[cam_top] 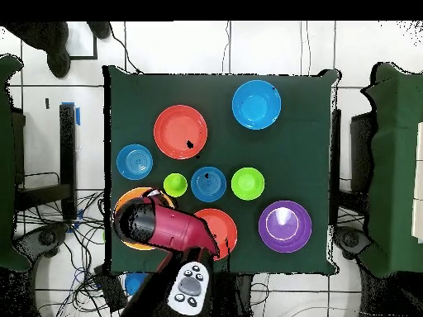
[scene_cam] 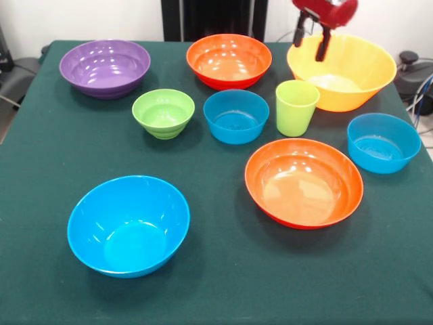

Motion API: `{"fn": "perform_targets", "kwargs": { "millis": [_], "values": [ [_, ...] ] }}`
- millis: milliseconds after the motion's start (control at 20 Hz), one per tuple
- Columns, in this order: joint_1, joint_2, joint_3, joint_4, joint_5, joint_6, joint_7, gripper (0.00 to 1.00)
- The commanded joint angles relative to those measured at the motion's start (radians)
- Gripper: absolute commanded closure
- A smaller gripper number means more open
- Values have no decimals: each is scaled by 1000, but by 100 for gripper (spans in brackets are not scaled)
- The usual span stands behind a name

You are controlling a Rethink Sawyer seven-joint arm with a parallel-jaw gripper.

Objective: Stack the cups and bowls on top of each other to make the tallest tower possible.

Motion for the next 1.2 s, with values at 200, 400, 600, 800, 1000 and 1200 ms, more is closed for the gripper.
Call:
{"fn": "perform_targets", "kwargs": {
  "millis": [200, 400, 600, 800, 1000, 1200],
  "values": [
    [101, 143, 30, -87, 188, -126, 328, 0],
    [137, 185, 24, -115, 241, -136, 336, 0],
    [155, 194, 27, -127, 278, -136, 344, 0],
    [194, 188, 7, -148, 311, -100, 366, 0],
    [196, 185, 4, -160, 324, -89, 366, 0],
    [196, 186, 9, -170, 333, -92, 368, 0]
  ]
}}
